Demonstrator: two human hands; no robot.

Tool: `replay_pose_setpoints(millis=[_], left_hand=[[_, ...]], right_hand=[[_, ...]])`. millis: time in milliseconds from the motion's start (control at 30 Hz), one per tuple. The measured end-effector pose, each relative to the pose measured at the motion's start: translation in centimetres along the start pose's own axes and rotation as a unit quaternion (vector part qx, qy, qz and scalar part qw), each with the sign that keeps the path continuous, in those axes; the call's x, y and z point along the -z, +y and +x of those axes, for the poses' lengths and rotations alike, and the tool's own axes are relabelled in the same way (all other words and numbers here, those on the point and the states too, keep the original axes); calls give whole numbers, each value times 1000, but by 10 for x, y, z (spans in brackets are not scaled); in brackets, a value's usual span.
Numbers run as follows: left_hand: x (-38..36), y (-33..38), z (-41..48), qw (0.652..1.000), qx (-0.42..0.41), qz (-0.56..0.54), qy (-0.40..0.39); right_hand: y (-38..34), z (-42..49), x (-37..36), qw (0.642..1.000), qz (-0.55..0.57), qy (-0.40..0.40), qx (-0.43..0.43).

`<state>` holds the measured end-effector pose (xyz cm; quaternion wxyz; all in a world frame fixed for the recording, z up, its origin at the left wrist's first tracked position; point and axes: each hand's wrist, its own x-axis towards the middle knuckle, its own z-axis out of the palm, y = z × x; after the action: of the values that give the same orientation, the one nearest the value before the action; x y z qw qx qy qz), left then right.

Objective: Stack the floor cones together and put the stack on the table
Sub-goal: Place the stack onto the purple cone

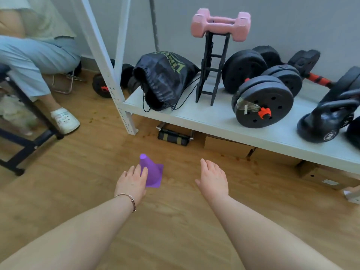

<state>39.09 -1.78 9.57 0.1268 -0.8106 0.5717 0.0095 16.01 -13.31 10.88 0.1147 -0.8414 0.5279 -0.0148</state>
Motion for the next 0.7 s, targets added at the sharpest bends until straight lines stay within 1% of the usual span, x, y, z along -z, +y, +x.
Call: replay_pose_setpoints(millis=[100,233,367,533,700], left_hand=[[-32,-24,17,999,27,-18,-20],[-64,-48,52,999,26,-32,-27],[-87,-63,83,996,31,-65,-51],[-108,-71,116,991,4,-114,-74],[-127,-70,135,986,9,-136,-95]], right_hand=[[-29,21,-22,1000,-10,-18,8],[-65,55,-54,999,-5,-39,16],[-102,91,-83,997,13,-72,20],[-136,130,-116,989,29,-145,10],[-147,145,-140,974,46,-223,-18]])
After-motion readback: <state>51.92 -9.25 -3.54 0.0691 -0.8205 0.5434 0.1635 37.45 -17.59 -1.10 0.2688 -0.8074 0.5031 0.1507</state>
